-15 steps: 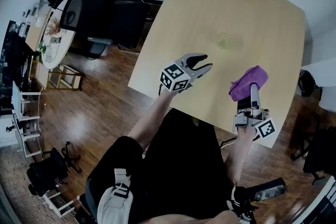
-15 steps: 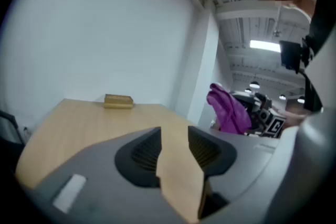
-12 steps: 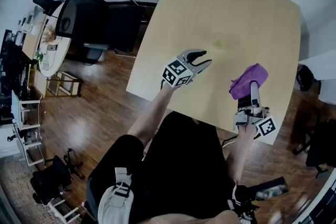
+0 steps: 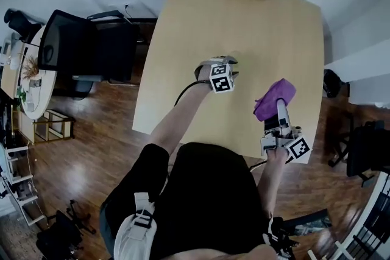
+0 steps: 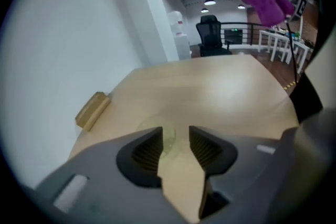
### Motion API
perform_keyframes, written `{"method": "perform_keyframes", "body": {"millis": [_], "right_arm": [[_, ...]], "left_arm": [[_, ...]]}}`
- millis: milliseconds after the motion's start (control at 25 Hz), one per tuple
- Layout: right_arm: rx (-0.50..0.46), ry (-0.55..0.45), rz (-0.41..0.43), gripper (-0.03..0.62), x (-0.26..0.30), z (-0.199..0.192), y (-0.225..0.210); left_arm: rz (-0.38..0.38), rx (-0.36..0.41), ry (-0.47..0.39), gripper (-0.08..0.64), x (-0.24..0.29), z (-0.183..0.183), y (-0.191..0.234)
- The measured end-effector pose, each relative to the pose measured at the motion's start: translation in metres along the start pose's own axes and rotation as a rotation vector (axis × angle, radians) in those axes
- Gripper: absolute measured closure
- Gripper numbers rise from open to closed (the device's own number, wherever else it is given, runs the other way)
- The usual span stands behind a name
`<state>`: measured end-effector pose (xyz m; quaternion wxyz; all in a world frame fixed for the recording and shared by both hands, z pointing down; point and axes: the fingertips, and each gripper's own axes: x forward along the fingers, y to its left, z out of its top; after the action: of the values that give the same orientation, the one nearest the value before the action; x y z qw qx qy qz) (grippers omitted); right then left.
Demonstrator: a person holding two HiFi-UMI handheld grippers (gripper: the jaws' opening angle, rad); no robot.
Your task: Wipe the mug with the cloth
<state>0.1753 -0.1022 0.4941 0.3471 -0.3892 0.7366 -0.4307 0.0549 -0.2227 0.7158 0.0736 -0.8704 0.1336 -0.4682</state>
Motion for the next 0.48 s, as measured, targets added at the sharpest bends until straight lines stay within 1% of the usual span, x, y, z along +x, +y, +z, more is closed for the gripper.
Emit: {"method": "perform_keyframes", "body": {"millis": [80, 160, 200, 280, 320, 360, 400, 440, 480], "right_arm": [[-0.003, 0.009, -0.016, 0.526, 0.002, -0.006, -0.001], [-0.007, 0.018, -0.027, 0.526, 0.003, -0.010, -0.001], [-0.010, 0.021, -0.031, 0.526, 0.004, -0.010, -0.002], [-0.017, 0.024, -0.038, 0.526, 0.003, -0.010, -0.003], [-0.020, 0.023, -0.041, 0.526, 0.003, -0.009, -0.005], [-0.022, 0.022, -0.042, 0.526, 0.003, -0.009, -0.006], [-0.023, 0.022, -0.042, 0.526, 0.003, -0.008, -0.007], [-0.024, 0.023, -0.041, 0.526, 0.004, -0.008, -0.007], [-0.026, 0.027, -0.040, 0.526, 0.005, -0.009, -0.008]], "left_arm": [[-0.034, 0.076, 0.088, 0.382, 0.015, -0.008, -0.004], [-0.042, 0.114, 0.147, 0.380, 0.028, -0.017, -0.003], [-0.041, 0.115, 0.156, 0.387, 0.033, -0.018, -0.001], [-0.043, 0.095, 0.139, 0.442, 0.038, -0.017, 0.002], [-0.050, 0.064, 0.118, 0.486, 0.038, -0.016, 0.002], [-0.059, 0.002, 0.083, 0.503, 0.036, -0.015, 0.003], [-0.071, -0.102, 0.028, 0.515, 0.030, -0.014, 0.005], [-0.084, -0.248, -0.053, 0.517, 0.020, -0.013, 0.009], [-0.100, -0.419, -0.161, 0.517, 0.003, -0.009, 0.014]]}}
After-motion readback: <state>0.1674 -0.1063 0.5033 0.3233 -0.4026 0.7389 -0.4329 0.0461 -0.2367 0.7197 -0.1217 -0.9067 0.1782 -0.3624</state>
